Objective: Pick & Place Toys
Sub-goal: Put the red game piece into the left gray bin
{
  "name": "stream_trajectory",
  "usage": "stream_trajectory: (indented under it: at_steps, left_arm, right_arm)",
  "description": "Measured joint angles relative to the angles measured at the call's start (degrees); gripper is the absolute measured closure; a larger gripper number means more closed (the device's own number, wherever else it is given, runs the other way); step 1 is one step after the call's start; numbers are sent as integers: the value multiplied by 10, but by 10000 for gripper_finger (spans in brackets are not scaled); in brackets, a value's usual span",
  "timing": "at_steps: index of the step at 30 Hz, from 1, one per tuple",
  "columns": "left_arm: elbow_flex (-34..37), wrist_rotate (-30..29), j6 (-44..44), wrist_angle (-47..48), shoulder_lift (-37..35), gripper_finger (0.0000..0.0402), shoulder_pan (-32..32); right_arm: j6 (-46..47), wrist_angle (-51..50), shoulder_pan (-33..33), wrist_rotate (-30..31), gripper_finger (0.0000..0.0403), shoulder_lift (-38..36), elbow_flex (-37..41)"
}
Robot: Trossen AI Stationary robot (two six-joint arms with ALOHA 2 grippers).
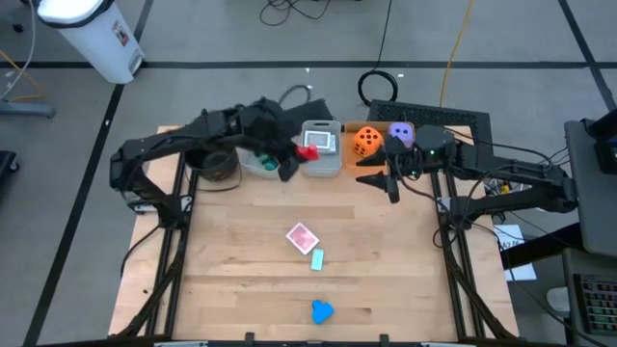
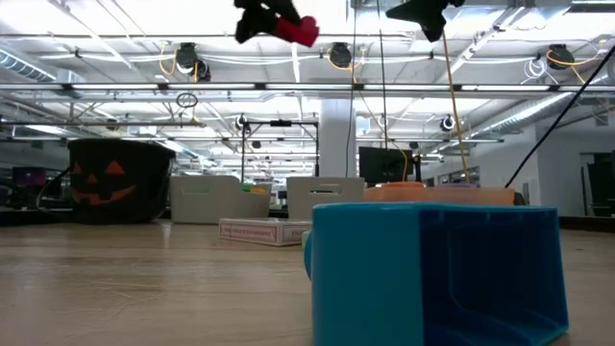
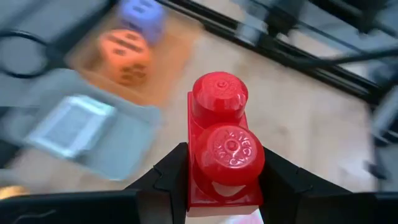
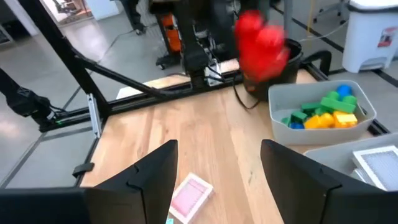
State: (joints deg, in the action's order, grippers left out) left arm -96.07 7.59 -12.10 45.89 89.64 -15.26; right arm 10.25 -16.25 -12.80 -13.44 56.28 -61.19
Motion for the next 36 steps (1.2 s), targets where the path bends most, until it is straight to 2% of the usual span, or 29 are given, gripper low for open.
stream_trajectory:
  at_steps: [8,12,17,22,26,31,36]
  left_arm:
    - [20,-73,6,93,-51,261,-69]
    - [105,-74,-18,43,-94,261,-90]
    - [242,-78,-76,-47,-147,261,-92]
    - [343,-96,-132,-117,-169,261,-82]
    - [383,-160,-175,-125,-166,261,-74]
    - [402,-230,-212,-149,-157,261,-66]
    - [420,-281,-249,-220,-146,261,-67]
  right_arm:
    - [6,-19,0,17,188,0,6]
    - [23,-16,0,47,186,-5,30]
    - [46,-16,0,46,190,-6,51]
    - [57,1,0,47,188,-6,68]
    - [66,32,0,48,190,-6,76]
    - [67,53,0,80,192,-5,81]
    - [67,53,0,106,193,-4,82]
